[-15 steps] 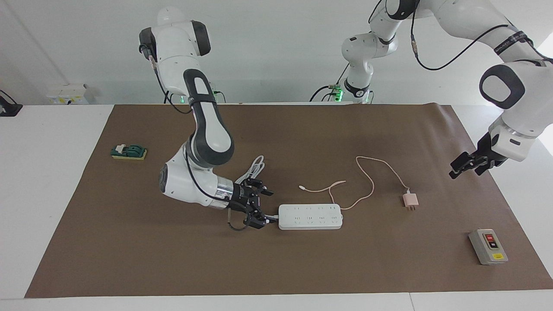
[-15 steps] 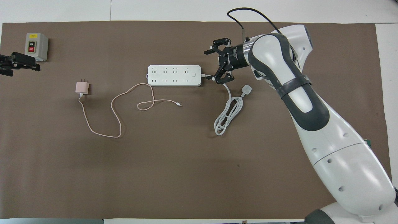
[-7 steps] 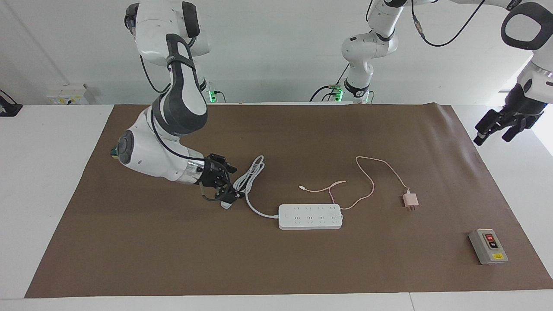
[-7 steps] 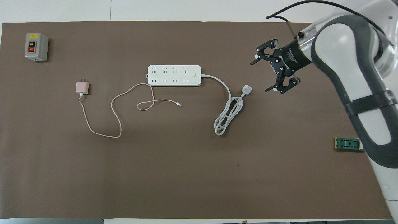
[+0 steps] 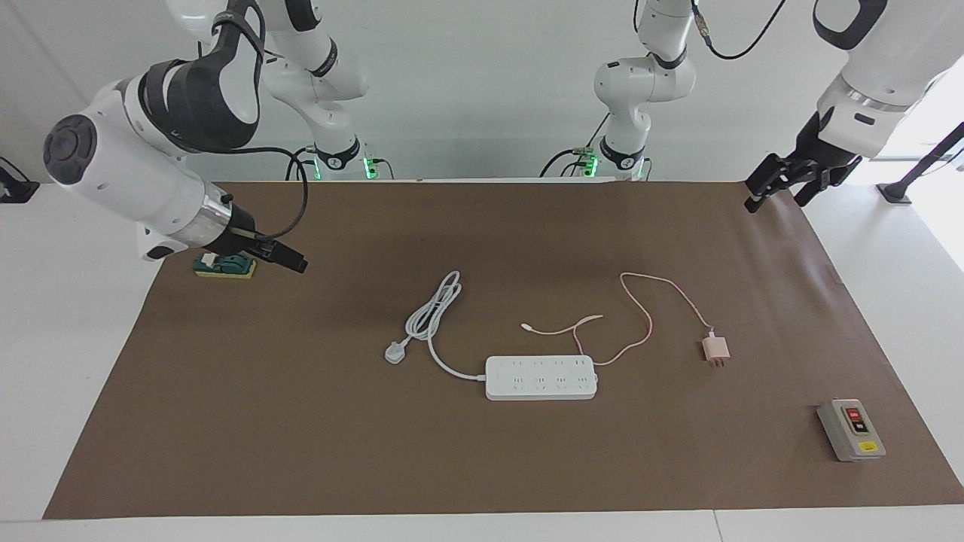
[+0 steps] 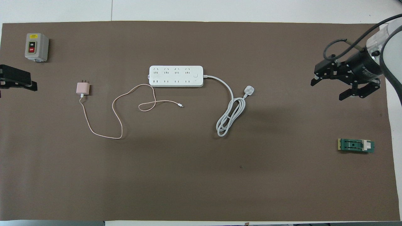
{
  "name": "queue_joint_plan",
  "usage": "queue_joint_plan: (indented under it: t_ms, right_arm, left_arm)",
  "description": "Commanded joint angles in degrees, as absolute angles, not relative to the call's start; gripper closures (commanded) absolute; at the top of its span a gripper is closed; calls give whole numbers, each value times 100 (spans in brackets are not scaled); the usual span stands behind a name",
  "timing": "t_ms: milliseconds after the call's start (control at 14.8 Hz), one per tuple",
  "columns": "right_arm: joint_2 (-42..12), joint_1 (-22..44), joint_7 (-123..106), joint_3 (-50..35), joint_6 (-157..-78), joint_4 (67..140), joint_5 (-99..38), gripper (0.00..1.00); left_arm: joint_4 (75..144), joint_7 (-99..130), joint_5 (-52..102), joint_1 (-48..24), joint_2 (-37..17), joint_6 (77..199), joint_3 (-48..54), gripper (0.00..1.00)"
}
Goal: Unplug charger and place it aside
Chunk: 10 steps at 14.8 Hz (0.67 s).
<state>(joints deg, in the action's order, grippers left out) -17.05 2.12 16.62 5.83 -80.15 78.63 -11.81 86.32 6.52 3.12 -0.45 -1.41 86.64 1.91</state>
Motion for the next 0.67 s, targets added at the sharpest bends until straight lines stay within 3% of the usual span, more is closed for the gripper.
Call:
queue_joint_plan:
  t_ms: [0, 337, 607]
  right_arm:
    - [-1337, 71, 355, 519, -8016, 8077, -556, 0]
    - [-697, 62, -659, 519, -8085, 8321, 132, 0]
    - [534, 53, -650, 510, -8867, 9858, 211, 0]
  left_arm:
    - [9246, 703, 176, -359, 281, 8798, 141, 0]
    - [9431, 765, -26, -483, 325, 9139, 141, 0]
    - [9431, 756, -228, -519, 334, 9220, 141, 0]
